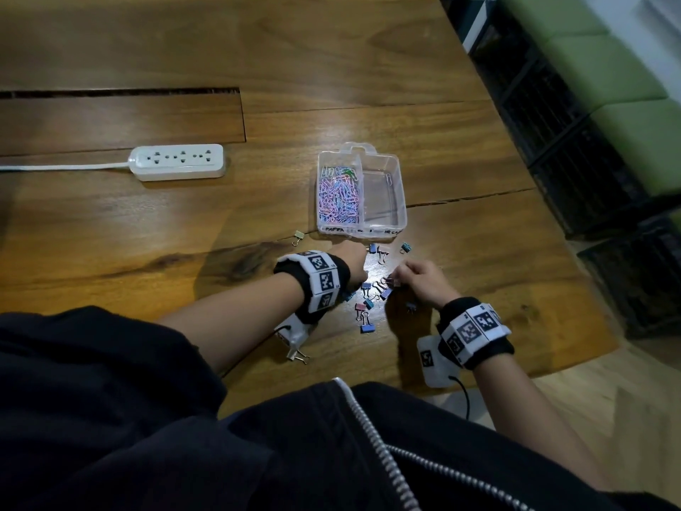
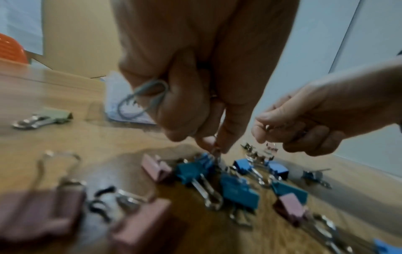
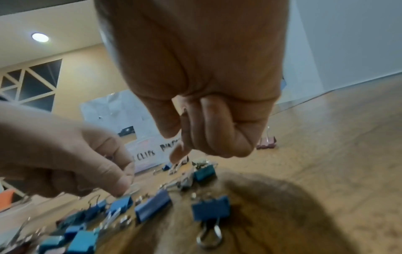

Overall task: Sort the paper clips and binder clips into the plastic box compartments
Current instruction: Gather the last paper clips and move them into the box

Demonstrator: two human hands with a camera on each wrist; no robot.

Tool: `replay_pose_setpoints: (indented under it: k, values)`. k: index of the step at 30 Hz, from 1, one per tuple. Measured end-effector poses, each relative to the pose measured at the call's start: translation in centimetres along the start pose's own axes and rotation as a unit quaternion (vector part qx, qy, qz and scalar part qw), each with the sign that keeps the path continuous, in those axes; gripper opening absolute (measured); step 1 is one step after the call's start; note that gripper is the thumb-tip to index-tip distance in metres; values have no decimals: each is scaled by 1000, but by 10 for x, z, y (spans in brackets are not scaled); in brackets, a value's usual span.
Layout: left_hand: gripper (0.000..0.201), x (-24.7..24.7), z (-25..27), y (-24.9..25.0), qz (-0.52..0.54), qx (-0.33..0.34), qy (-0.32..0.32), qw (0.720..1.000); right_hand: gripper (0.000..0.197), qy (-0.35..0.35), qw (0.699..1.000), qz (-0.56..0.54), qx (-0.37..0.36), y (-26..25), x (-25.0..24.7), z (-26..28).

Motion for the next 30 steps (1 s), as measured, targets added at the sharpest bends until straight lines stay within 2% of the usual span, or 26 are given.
replay_pose_setpoints:
  k: [5, 8, 10, 12, 14, 16, 18, 20, 23, 25, 29, 30]
  values:
    - [30, -22, 4, -22, 126, -18, -49, 991, 33, 3, 1000, 12, 2, -7, -18, 4]
    - [31, -51, 3, -33, 277, -43, -52, 958, 30, -20, 1000, -19, 13, -17, -25, 3]
    - [26, -69, -2, -38, 383, -73, -43, 920, 22, -37, 999, -31, 8, -29, -26, -1]
    - [24, -78, -9, -38, 493, -99, -53, 863, 13, -38, 998, -41, -12, -46, -26, -9]
    - [25, -83, -15, -37, 578, -112, -59, 806, 13, -24, 998, -46, -31, -62, -25, -22]
    - [23, -86, -19, -35, 627, -128, -64, 766, 16, -15, 998, -49, -41, -76, -23, -35]
    - [20, -88, -21, -30, 653, -135, -80, 741, 18, -11, 997, -58, -42, -88, -18, -47]
    - [20, -92, -21, -26, 653, -127, -83, 742, 23, 0, 996, -74, -46, -99, -13, -59]
    - [32, -97, -17, -21, 626, -96, -97, 768, 33, 11, 991, -118, -65, -116, -6, -71]
    - [32, -100, -15, -23, 618, -72, -101, 776, 36, -1, 986, -148, -74, -122, 1, -74]
    - [8, -104, -10, -37, 544, -67, -60, 835, 37, 30, 987, -123, -104, -118, 1, -70]
    - [10, -105, -9, -41, 525, -60, -50, 848, 36, 52, 985, -119, -114, -114, -3, -66]
Point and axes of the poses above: each hand's wrist, its own z-axis away from the middle knuckle, its own x-axis out of the palm, y = z × x, the point moved 5 cm from there along -z, towards the middle knuckle, and after that the axes turned 11 degrees about -x, right-handed, at the moved point
